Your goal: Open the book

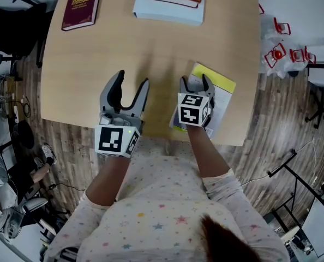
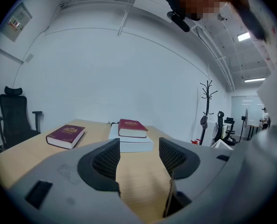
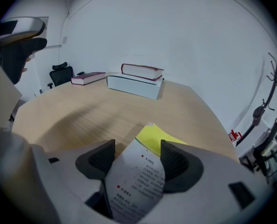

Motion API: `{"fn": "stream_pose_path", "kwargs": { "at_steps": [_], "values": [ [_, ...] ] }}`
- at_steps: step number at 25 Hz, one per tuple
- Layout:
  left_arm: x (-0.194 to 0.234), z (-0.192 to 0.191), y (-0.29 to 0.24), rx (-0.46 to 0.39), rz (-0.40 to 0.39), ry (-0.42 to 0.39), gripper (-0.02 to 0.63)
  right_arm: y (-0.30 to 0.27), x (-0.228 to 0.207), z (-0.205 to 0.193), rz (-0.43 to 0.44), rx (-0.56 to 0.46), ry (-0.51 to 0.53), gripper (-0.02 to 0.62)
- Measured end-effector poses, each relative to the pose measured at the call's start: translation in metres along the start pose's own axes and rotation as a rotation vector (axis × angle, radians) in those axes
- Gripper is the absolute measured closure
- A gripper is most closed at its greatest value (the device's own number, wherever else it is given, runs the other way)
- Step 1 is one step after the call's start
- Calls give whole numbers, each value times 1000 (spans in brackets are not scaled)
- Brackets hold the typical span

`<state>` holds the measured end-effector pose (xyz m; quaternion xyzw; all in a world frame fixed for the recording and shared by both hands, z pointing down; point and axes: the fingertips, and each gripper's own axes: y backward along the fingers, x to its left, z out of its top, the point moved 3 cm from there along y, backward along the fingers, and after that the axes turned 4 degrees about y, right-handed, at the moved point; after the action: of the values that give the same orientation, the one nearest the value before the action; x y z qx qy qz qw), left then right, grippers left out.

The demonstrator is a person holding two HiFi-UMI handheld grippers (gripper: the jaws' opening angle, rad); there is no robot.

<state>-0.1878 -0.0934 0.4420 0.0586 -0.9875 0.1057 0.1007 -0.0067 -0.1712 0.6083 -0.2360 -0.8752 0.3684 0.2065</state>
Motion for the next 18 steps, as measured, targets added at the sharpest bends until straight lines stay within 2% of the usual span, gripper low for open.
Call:
{"fn": "stream_pose_path", "kwargs": {
  "at_steps": [6, 14, 18],
  "values": [
    [2, 3, 3, -7, 10, 0, 364, 8, -7, 1, 2, -24, -30, 306],
    [2, 5, 5, -13, 13, 7, 364, 22, -12, 0, 73, -38, -110, 407],
    [-2, 6, 4, -13, 4, 4, 364, 23, -9, 0, 120, -47, -156, 483]
  ]
}}
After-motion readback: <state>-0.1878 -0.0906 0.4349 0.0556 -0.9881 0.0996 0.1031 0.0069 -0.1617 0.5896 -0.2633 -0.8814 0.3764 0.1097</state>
